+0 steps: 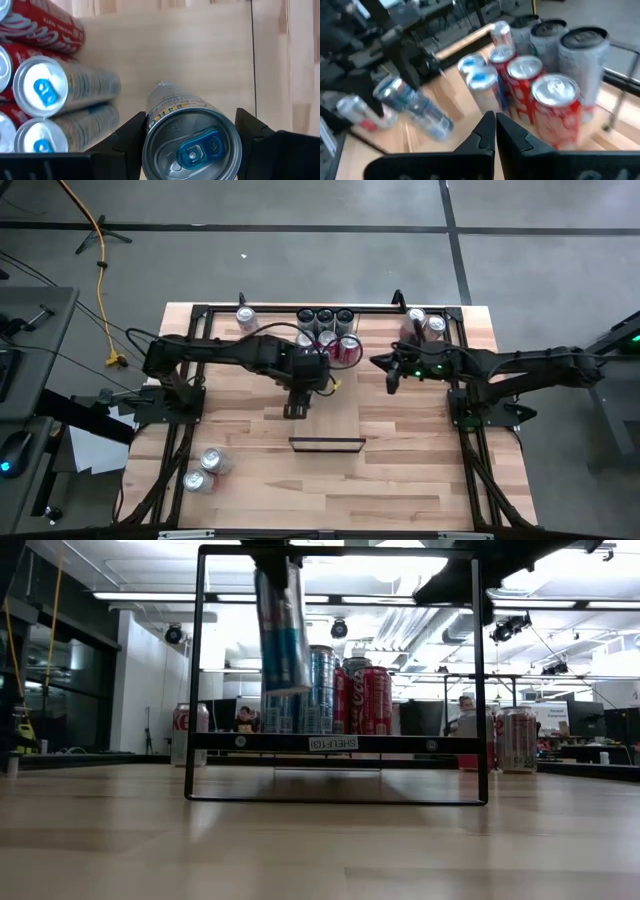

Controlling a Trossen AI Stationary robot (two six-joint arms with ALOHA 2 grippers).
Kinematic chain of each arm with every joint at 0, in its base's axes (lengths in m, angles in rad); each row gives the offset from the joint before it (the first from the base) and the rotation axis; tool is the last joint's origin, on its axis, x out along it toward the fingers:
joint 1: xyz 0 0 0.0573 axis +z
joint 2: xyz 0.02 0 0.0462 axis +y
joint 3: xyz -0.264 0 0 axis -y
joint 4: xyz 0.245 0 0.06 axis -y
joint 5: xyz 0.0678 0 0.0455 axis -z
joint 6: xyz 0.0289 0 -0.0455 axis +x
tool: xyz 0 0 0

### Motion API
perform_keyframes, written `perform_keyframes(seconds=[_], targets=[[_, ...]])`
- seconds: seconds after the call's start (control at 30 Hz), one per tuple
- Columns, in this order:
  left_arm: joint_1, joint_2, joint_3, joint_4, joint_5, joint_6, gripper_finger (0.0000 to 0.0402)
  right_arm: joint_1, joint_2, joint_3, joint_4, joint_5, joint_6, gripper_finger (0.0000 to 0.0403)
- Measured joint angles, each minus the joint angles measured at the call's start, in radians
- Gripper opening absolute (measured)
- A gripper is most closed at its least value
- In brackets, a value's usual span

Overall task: Place canned beverage on shelf
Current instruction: Put the blue soda can on the shelf aligned with the other blue soda can

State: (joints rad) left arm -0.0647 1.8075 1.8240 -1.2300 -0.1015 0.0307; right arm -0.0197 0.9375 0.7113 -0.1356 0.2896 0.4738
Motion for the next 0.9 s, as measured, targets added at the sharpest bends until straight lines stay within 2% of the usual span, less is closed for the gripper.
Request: perform_keyframes(seconds=[0.3,0.7,0.9], targets=[[0.009,-0.103,-0.184,0.14,-0.002,-0.022,0.0161,0.047,-0.076,0.0,-0.144,0.085,0.053,0.0],[0.026,-0.052,-0.196,0.156,0.053,-0.019,0.0163,0.049,-0.043,0.0,-0.142,0.083,0.132,0.0],[0.026,-0.008,-0.195,0.15,0.054,-0.009,0.0188,0.049,-0.038,0.0,-0.134,0.082,0.132,0.0]])
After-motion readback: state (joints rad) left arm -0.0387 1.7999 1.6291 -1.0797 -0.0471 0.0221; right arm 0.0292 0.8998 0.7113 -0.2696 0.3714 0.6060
